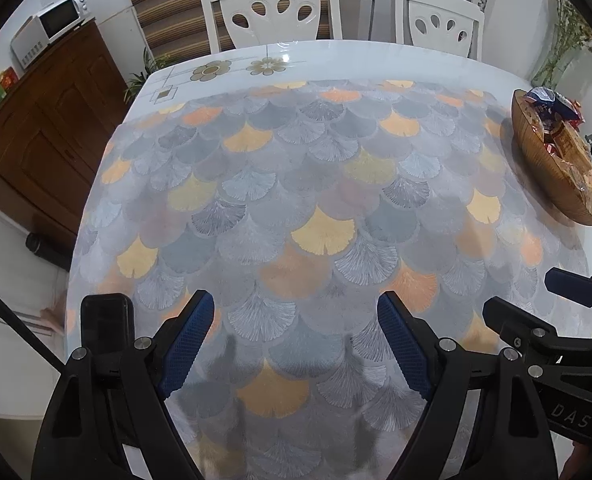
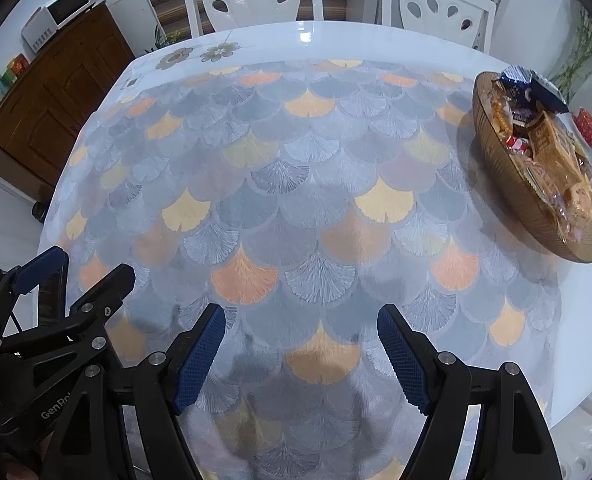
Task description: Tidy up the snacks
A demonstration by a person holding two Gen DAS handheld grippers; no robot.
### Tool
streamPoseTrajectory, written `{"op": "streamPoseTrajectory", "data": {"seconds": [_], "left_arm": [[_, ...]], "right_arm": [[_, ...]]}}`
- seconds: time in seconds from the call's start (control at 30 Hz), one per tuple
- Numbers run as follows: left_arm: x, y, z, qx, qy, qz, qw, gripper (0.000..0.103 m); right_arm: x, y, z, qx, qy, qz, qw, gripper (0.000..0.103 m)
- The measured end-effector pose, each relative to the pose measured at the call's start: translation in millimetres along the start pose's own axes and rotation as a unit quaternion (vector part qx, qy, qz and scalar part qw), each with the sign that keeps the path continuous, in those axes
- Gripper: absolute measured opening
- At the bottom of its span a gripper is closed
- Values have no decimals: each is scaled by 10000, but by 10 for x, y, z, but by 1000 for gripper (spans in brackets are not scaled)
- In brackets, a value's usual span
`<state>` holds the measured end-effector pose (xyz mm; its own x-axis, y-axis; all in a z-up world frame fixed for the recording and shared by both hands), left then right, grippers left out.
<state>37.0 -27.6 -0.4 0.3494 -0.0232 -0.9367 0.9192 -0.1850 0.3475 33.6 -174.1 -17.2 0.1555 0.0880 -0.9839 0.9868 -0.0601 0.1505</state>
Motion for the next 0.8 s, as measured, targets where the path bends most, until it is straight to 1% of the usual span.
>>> {"op": "streamPoseTrajectory", "data": {"seconds": [0.27, 0.5, 0.67, 0.8], "left_arm": [[20, -6, 12, 9, -33, -37, 10000, 83], [43, -4, -3, -68, -102, -75, 9999, 83], [48, 5, -17, -69, -76, -79, 9999, 83], [54, 10, -24, -93, -92, -80, 9999, 83]], "right_arm": [[39, -38, 2, 23, 16, -94, 10000, 76], [50, -34, -14, 9, 11, -83, 10000, 76], [50, -29, -27, 14, 25, -95, 10000, 76], [67, -19, -25, 154, 208, -85, 9996, 76]]}}
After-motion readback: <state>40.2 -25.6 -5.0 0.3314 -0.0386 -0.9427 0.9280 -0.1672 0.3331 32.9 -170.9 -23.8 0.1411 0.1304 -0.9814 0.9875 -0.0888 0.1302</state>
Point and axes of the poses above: each gripper's, at about its wrist camera, not at the fingertips, and x roughly the way its jaws point, z to its right, y to its top, the point moved 10 cm from there along x, roughly the way its jaws point, and after that the axes turned 5 degrees about -z, right-handed, at the moved point
